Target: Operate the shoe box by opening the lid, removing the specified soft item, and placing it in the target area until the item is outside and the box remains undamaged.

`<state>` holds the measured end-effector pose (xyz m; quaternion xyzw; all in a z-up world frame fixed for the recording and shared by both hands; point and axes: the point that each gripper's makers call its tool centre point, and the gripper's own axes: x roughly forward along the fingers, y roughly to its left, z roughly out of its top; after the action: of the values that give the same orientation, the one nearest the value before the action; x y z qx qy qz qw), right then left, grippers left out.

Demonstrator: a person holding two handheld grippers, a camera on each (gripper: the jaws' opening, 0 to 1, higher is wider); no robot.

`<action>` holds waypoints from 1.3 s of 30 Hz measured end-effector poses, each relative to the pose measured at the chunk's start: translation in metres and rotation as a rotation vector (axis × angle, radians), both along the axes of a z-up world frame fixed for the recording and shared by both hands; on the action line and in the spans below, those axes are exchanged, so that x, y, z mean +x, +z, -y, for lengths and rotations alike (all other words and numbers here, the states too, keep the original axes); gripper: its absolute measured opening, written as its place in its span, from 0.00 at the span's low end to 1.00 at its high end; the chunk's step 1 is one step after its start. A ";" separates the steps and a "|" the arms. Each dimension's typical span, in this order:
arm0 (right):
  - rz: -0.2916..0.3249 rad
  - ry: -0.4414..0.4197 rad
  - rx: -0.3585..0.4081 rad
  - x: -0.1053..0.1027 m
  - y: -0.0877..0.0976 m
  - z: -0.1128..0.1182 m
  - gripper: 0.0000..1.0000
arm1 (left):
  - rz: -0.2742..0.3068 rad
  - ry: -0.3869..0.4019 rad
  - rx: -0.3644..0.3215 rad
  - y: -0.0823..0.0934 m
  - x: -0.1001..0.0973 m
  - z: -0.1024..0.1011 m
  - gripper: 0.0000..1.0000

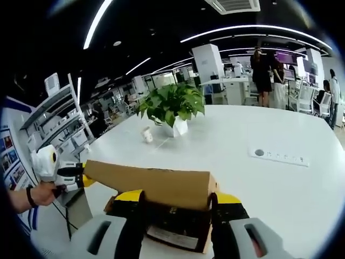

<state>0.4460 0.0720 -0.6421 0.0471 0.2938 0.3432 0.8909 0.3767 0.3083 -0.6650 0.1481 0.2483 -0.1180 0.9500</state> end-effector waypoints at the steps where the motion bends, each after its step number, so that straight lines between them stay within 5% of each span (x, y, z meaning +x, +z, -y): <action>1: 0.000 -0.001 0.002 0.002 0.001 -0.001 0.47 | 0.002 0.003 0.000 0.000 0.000 -0.001 0.13; 26: 0.045 0.049 -0.015 0.018 0.013 -0.006 0.48 | 0.017 0.069 -0.063 0.011 0.017 -0.010 0.06; 32: 0.116 0.139 -0.109 0.014 0.011 -0.004 0.48 | 0.011 0.067 -0.069 0.011 0.018 -0.010 0.05; 39: 0.133 0.141 -0.122 0.020 0.009 -0.004 0.44 | 0.003 0.075 -0.078 0.013 0.023 -0.011 0.05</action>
<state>0.4658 0.0762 -0.6333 -0.0507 0.2572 0.3890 0.8832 0.3997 0.3195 -0.6524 0.1015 0.2472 -0.0916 0.9593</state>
